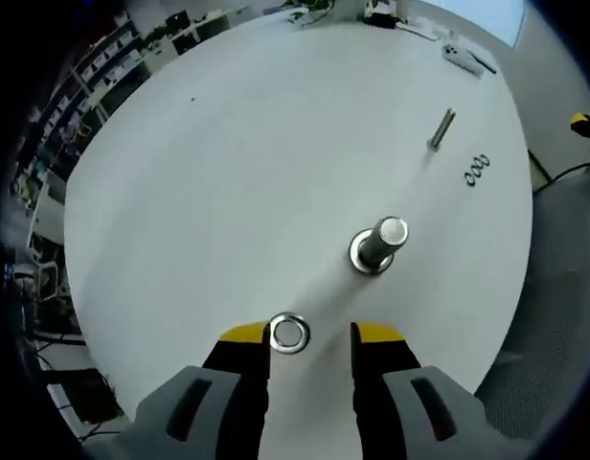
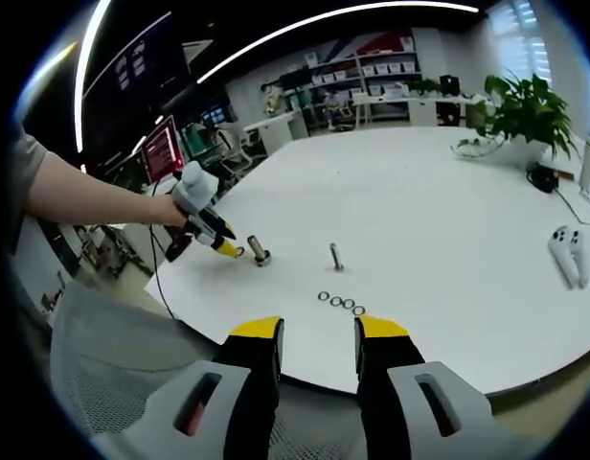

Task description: Place the washer onto the threaded stud by aligning its center hole with the stud, sliding it down to the base, and recovering from edge contact or off-axis alignment until the washer reaches the visible bottom stop.

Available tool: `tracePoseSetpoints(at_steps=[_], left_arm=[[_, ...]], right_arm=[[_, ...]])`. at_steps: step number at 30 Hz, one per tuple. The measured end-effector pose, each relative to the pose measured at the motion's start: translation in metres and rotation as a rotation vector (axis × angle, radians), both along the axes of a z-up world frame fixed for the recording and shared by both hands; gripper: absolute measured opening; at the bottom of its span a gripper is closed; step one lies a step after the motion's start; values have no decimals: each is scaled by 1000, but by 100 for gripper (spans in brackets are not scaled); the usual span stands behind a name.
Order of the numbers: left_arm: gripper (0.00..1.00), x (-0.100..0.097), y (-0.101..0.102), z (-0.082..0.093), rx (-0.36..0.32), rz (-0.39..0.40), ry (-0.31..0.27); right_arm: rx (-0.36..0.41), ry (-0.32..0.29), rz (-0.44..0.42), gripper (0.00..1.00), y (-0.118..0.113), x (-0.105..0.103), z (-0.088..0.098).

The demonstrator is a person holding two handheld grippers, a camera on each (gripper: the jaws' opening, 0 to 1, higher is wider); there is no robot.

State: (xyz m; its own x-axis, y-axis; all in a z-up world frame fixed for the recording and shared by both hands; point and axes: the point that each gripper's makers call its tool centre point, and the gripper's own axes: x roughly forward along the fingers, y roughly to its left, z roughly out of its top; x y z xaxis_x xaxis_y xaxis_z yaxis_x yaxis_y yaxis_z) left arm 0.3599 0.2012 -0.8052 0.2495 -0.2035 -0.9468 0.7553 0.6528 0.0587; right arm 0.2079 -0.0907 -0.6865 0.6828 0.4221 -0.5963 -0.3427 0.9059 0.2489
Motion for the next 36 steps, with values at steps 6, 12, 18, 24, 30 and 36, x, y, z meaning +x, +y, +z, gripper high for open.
tracePoseSetpoints(at_steps=[6,12,18,24,30,36], left_arm=[[32,0,9,-9,0,30,18],[33,2,16,-17,1,49,33],[32,4,17,-23,-8,72,45],[31,6,17,-27,-11,77,60],[30,10,17,-26,-15,78,68],[29,9,18,-26,0,66,76]], right_arm=[[-5,8,2,32,0,-1,-1],[-6,9,3,32,0,-1,-2],[-9,12,3,32,0,-1,-2],[-10,12,0,32,-1,-1,-3],[-12,15,0,32,-1,-1,-3],[-11,16,-2,31,-1,-1,-3]])
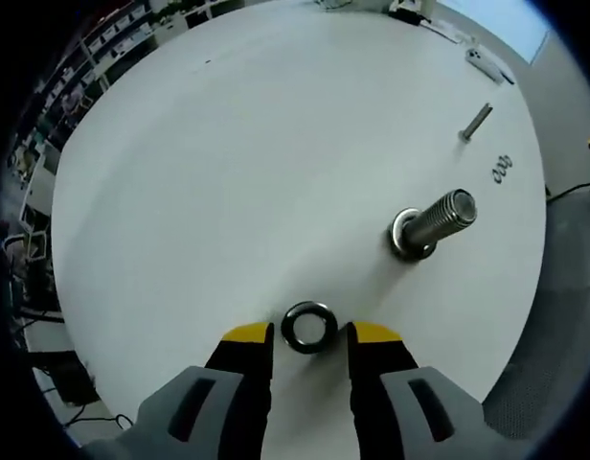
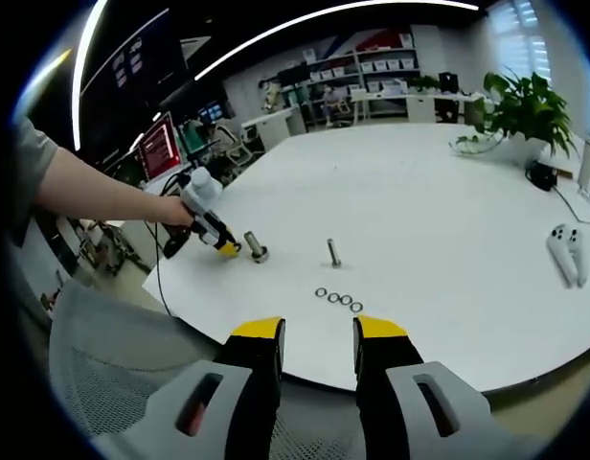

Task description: Place the washer onto the threaded stud by aligning its center hole with the stud, sliding it down to the base, and recovering from edge contact or off-axis alignment until the washer reaches the visible bottom stop.

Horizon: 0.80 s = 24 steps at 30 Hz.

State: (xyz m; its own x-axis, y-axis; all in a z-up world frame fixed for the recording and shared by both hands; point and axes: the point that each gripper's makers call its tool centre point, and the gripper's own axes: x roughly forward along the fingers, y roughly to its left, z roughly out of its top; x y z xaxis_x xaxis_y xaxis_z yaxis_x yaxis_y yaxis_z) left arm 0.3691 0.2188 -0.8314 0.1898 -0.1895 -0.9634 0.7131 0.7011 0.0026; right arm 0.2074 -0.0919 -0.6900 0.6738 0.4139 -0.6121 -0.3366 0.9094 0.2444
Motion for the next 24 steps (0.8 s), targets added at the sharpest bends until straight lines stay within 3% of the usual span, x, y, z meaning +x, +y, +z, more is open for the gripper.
tracePoseSetpoints(at_steps=[3,6,12,24], left_arm=[[28,0,0,0,2,10,1],[21,-2,-5,-1,1,-13,-2],[21,-2,-5,-1,14,3,8],[20,-34,-18,-2,48,-14,42]], right_arm=[[0,0,0,31,0,0,0],[0,2,2,31,1,0,0],[1,1,4,31,1,0,0],[4,-2,10,31,2,-1,1]])
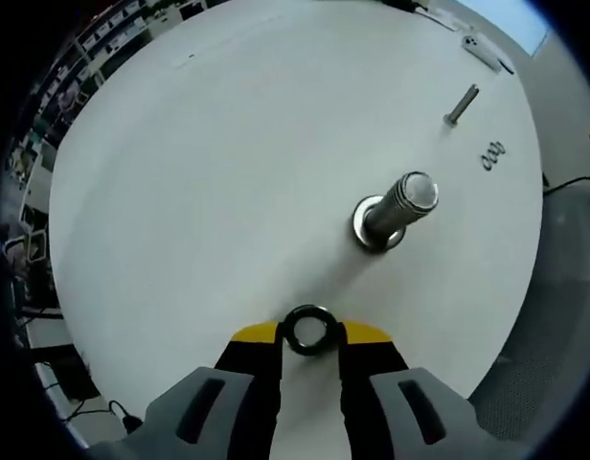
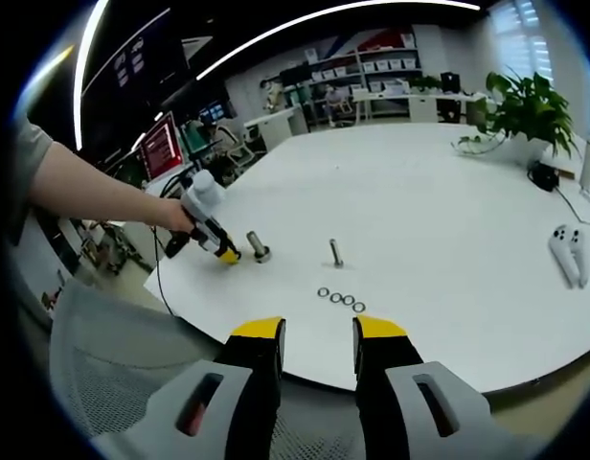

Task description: Place the washer onto the threaded stud by aligning its center hole with the stud, sliding it down to the base, and recovering from edge contact or off-axis alignment until the washer reaches the visible bottom stop.

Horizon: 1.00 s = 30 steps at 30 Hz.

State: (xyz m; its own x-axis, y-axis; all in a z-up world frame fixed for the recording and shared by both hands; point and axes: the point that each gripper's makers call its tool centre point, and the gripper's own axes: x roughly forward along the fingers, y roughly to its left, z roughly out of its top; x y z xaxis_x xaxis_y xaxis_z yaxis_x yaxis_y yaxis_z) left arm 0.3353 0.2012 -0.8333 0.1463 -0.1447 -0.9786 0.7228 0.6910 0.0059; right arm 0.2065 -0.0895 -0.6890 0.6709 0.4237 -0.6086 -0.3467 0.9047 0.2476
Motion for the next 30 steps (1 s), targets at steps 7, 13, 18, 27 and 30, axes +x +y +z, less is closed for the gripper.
tracePoseSetpoints(at_steps=[7,13,18,27,30], left_arm=[[20,-18,-6,-1,-1,7,0],[20,-36,-14,-1,7,0,6],[21,-37,-14,0,1,0,1],[25,-40,-11,0,10,2,22],[27,-42,-11,0,16,-9,25]], right_arm=[[5,-3,4,30,1,0,1],[11,-7,9,30,2,0,2],[9,-11,9,31,2,0,2],[2,-10,12,31,2,0,1],[0,-6,16,32,2,0,1]])
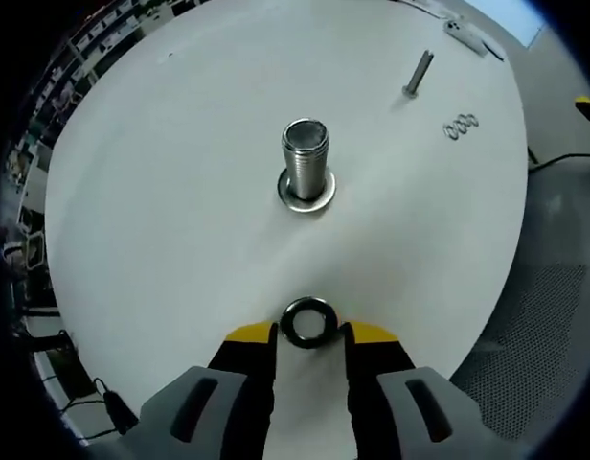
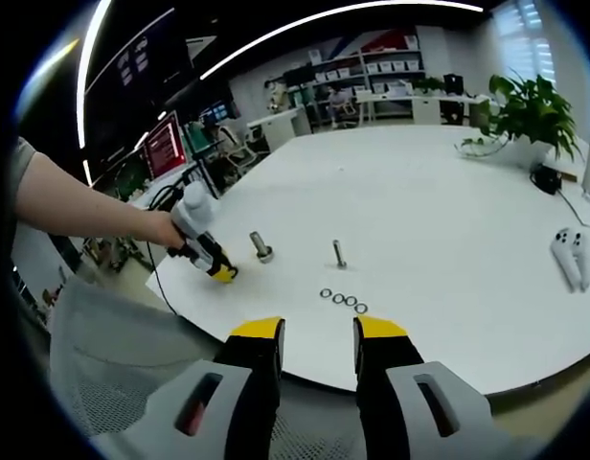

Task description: Place the washer onto the threaded stud by aligning its center hole with the stud, sliding it down to the base, and recovering from edge contact or off-axis alignment until the washer reaches the visible bottom stop.

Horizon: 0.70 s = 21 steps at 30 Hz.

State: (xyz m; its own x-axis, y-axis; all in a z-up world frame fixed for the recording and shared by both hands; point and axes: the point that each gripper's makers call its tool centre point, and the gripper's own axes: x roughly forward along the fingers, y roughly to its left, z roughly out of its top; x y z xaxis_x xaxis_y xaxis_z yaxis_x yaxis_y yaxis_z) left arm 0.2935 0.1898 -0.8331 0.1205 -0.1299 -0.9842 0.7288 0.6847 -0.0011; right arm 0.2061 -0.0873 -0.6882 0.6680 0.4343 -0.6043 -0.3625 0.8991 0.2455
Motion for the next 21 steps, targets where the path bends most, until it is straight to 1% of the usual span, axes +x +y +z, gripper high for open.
tracePoseSetpoints(at_steps=[6,7,9,13,21], left_arm=[[27,0,0,0,11,28,3],[27,-1,0,1,9,15,-6],[27,0,1,1,-3,26,-10],[27,1,1,0,-13,16,-13],[28,1,1,0,-5,26,-5]], right_arm=[[0,2,-2,32,0,0,0],[0,2,-2,32,0,0,0],[1,3,0,32,0,0,0],[0,5,-1,32,0,0,-1],[0,5,1,31,0,0,-1]])
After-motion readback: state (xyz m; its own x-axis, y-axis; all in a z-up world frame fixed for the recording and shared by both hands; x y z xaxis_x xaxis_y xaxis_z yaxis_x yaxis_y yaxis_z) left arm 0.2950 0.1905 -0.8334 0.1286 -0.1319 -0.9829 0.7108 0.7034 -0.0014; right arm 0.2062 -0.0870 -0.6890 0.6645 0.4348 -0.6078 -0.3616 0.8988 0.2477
